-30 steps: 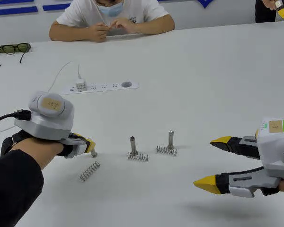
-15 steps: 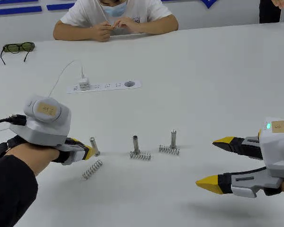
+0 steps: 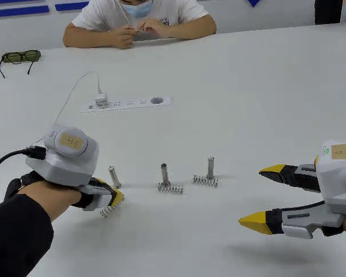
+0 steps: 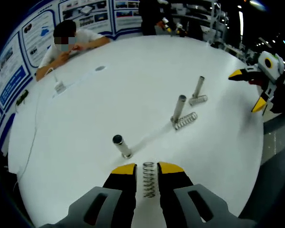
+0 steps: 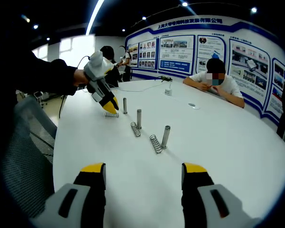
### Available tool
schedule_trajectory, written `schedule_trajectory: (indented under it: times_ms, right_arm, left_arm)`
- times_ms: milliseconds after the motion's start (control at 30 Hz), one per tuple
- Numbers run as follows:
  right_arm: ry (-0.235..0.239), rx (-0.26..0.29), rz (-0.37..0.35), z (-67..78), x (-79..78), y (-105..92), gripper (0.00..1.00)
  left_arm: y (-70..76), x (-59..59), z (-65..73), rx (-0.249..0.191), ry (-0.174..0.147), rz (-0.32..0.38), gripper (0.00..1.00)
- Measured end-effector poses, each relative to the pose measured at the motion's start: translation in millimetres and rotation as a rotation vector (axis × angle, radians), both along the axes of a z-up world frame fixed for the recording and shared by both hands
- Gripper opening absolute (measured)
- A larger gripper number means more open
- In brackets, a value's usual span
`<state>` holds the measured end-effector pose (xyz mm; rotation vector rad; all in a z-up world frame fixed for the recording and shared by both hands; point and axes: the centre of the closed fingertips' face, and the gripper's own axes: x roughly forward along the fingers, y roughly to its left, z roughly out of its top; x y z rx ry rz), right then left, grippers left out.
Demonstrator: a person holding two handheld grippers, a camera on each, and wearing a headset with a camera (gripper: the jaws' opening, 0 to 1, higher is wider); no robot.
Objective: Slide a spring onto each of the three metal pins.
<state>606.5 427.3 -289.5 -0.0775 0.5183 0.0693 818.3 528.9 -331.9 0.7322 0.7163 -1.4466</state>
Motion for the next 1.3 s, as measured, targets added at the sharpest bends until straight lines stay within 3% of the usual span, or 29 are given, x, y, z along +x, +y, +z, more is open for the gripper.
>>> schedule_trajectory:
  times_ms: [800, 1300]
  right_arm:
    - [-0.012, 0.003, -0.011, 2.0, -1.3, -2.8, 0.66]
    - [-0.012, 0.001, -0.013, 2.2, -1.6, -3.4, 0.66]
  left_arm:
    - [-3.6, 1.5, -18.4, 0.105, -0.029, -0.037, 0.13]
    - [-3.7, 2.7, -14.9, 0.099, -0.031, -0.034, 0.11]
